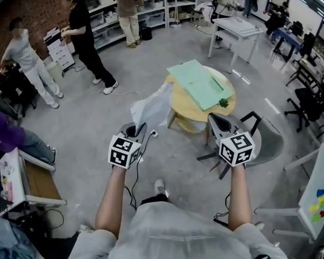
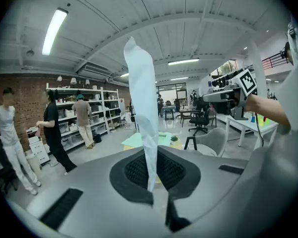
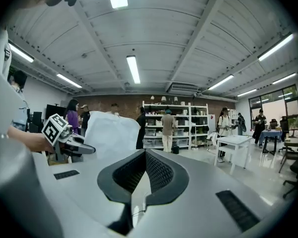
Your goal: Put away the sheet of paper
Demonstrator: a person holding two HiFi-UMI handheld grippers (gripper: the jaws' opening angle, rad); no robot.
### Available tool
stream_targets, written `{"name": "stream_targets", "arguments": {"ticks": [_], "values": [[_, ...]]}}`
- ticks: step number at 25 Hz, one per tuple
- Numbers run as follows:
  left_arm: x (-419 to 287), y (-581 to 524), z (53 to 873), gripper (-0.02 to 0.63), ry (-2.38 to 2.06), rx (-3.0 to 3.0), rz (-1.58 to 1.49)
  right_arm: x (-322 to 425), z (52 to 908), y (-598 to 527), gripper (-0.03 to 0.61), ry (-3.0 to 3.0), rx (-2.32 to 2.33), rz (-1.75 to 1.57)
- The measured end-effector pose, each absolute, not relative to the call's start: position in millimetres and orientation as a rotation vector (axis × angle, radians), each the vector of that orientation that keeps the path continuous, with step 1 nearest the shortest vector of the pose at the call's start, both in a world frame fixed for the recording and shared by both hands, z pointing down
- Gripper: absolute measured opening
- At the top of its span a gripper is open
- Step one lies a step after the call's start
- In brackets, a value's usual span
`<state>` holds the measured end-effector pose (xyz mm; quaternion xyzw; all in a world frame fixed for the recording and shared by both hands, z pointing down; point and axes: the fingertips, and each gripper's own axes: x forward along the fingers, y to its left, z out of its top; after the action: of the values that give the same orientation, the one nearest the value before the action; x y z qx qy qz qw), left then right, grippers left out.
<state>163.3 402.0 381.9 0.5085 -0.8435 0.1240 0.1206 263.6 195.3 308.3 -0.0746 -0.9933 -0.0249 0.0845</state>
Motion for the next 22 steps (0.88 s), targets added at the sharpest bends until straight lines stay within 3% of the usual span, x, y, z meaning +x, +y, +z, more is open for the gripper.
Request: {"name": "stream_targets", "arguments": {"ticks": [12,22], "values": [[-3,372,369,0.018,-2.479,1.559,0.407,113,301,160,0.029,-2.973,-0.073,-0.134],[-73,363,383,0.018,-2.441,1.566,0.349,66,320,143,0.029,-2.938,-0.008,-0.122]]}}
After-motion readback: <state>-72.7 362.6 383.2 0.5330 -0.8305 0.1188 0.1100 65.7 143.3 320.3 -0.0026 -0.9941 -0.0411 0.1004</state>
